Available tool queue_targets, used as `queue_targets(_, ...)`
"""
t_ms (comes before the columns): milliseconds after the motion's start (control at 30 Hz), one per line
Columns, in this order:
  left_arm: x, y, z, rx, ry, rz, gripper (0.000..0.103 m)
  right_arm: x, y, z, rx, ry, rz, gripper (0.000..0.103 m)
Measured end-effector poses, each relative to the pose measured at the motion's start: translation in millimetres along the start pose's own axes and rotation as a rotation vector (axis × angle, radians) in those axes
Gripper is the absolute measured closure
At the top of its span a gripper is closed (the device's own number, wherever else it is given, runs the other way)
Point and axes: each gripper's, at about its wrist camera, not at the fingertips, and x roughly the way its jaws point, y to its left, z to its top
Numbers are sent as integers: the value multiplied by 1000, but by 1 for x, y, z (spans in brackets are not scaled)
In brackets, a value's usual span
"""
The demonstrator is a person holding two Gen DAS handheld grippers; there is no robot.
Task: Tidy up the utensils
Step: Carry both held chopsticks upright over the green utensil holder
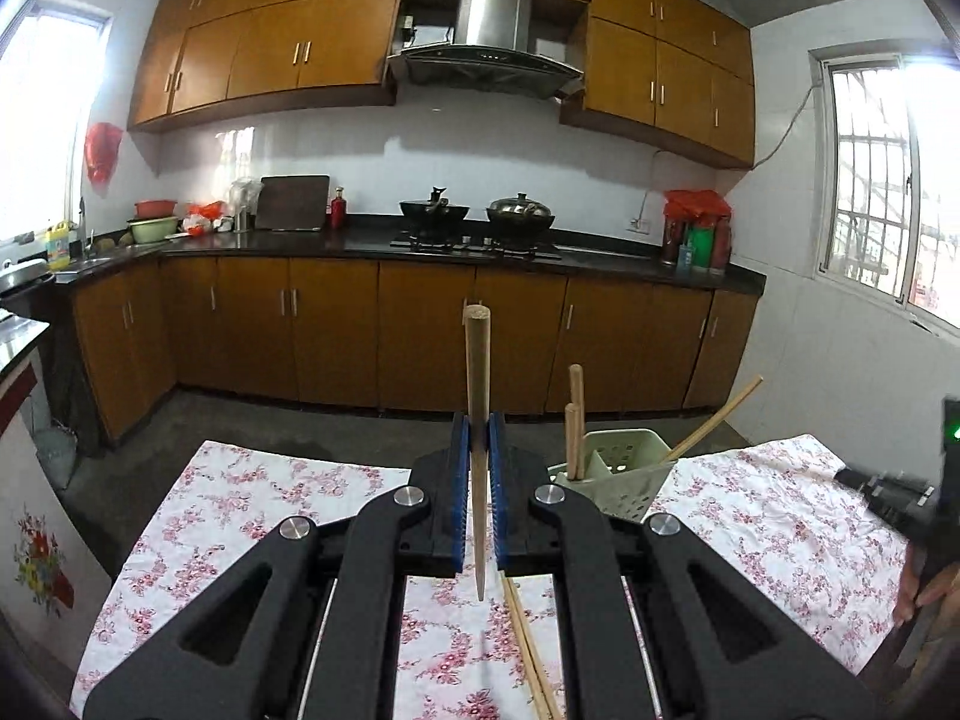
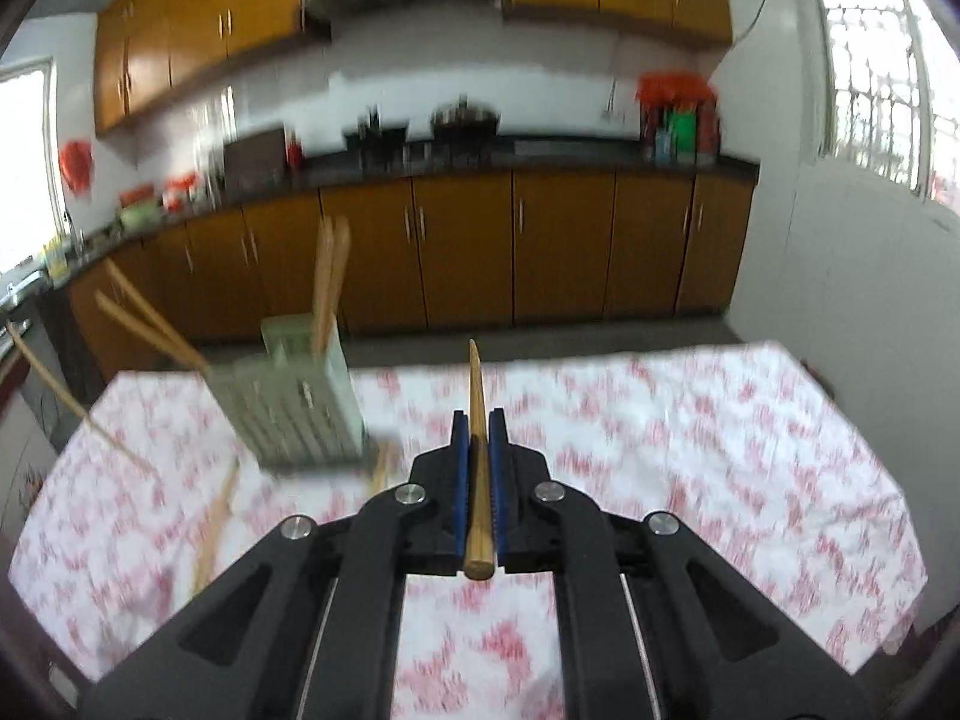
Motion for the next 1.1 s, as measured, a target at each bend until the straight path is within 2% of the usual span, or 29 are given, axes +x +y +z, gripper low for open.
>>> queue_targets(100,2,-3,-2,1,9,-2,96,9,-6,-12,46,38,24,95)
queue_targets(600,2,-4,-5,4,25,17,96,20,-12,-21,64,49,22,95)
queue_targets(733,0,-4,-3,-2,20,10,96,7,-14,-12,84,-15,36,95)
queue_targets(900,-9,-10,10,4,-15,-22,96,-39,-13,23,69,-179,90,95)
queue_targets(1100,-16,-31,34,-3,-76,-97,96,-92,-1,69,72,-326,247,95)
